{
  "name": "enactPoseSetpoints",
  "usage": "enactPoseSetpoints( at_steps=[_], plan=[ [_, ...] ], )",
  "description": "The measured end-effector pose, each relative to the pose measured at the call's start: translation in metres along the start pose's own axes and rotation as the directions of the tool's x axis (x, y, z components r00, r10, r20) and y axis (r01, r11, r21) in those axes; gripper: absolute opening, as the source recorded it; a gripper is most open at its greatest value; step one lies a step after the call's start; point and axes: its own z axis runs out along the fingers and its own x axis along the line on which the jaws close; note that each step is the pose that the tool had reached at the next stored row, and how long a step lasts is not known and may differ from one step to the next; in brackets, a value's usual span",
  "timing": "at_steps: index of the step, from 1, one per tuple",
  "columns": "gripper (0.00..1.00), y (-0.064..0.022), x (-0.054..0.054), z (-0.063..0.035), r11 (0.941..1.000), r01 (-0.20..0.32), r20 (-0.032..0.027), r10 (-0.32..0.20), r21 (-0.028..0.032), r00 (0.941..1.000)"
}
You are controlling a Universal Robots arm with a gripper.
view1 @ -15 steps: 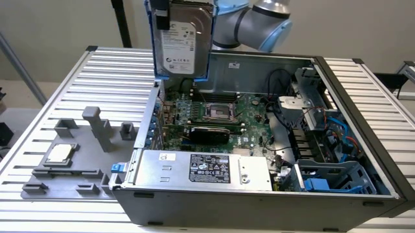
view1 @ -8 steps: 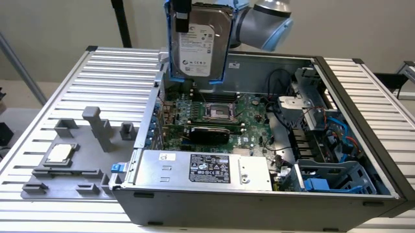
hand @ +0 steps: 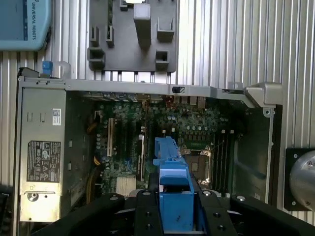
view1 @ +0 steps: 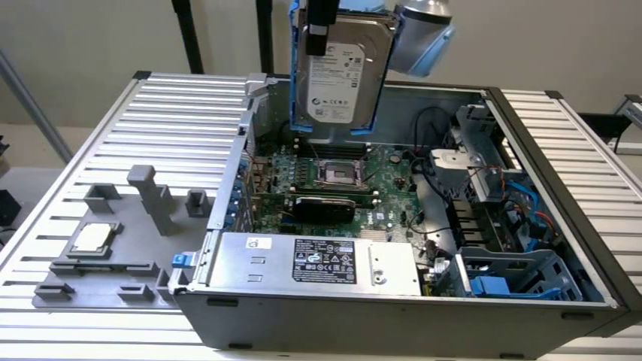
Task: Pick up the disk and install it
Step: 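Pick up the disk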
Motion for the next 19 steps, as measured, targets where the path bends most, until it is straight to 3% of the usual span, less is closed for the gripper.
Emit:
enactPoseSetpoints(
  at_steps=[5,16,19],
  plan=[
    [0.33,-0.0155,0.009,0.0015,1.0,0.0,0.0,0.0,0.0032,1.0],
    [0.33,-0.0396,0.031,0.0067,0.9995,0.001,-0.0005,-0.001,0.0301,1.0],
    [0.33,-0.0467,0.035,0.0066,0.9995,0.001,-0.0004,-0.001,0.0329,1.0]
  ],
)
